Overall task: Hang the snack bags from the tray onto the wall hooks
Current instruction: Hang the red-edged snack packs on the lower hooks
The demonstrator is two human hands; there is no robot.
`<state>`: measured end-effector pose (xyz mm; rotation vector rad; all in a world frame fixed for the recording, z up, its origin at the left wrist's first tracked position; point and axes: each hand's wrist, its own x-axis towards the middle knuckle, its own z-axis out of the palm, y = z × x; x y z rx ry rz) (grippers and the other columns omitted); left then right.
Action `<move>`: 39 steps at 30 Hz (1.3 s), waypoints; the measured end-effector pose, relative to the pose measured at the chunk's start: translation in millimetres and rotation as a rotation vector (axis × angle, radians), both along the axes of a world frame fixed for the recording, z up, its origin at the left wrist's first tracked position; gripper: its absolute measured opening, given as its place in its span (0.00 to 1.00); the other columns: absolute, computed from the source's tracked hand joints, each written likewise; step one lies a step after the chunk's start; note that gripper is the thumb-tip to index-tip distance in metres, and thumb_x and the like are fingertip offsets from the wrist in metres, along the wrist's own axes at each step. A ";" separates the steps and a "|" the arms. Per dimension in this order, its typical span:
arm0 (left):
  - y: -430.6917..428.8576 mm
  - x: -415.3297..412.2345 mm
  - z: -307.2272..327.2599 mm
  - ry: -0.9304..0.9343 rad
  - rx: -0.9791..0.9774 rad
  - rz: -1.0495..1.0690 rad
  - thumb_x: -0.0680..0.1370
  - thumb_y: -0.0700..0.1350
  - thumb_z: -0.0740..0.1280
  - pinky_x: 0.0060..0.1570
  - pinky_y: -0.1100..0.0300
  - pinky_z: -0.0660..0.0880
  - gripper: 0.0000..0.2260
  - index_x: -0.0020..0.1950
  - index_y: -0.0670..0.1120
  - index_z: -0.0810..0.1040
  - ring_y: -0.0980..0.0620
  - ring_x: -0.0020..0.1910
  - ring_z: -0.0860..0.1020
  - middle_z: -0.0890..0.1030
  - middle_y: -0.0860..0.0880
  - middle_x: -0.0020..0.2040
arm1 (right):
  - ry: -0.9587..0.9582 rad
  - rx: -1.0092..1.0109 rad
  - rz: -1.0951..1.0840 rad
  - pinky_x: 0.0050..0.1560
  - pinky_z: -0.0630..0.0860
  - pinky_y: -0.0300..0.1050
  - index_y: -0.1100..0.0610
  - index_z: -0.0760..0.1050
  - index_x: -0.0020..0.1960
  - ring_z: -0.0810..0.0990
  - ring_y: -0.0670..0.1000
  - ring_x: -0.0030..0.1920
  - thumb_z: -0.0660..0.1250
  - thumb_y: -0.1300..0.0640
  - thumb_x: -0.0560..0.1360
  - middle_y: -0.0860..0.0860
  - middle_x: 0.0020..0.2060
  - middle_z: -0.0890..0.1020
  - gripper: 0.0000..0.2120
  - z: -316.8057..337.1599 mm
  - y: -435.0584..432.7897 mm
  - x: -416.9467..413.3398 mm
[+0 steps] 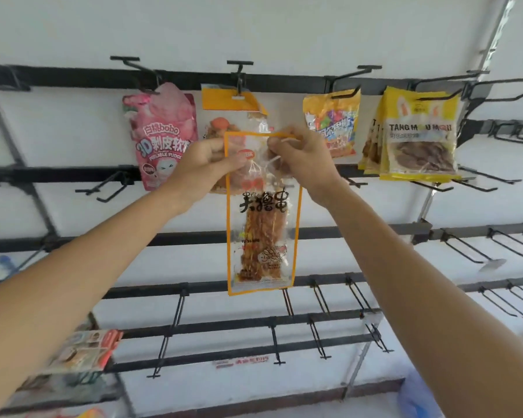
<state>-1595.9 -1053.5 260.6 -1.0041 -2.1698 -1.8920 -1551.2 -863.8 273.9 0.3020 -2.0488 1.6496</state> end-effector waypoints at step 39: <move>-122.0 -21.5 -124.6 0.902 -0.837 0.442 0.74 0.40 0.63 0.73 0.45 0.57 0.29 0.76 0.45 0.65 0.44 0.75 0.61 0.62 0.46 0.78 | -0.079 -0.103 -0.023 0.37 0.80 0.48 0.63 0.79 0.44 0.83 0.56 0.36 0.66 0.66 0.76 0.58 0.41 0.85 0.04 -108.1 -110.7 -47.8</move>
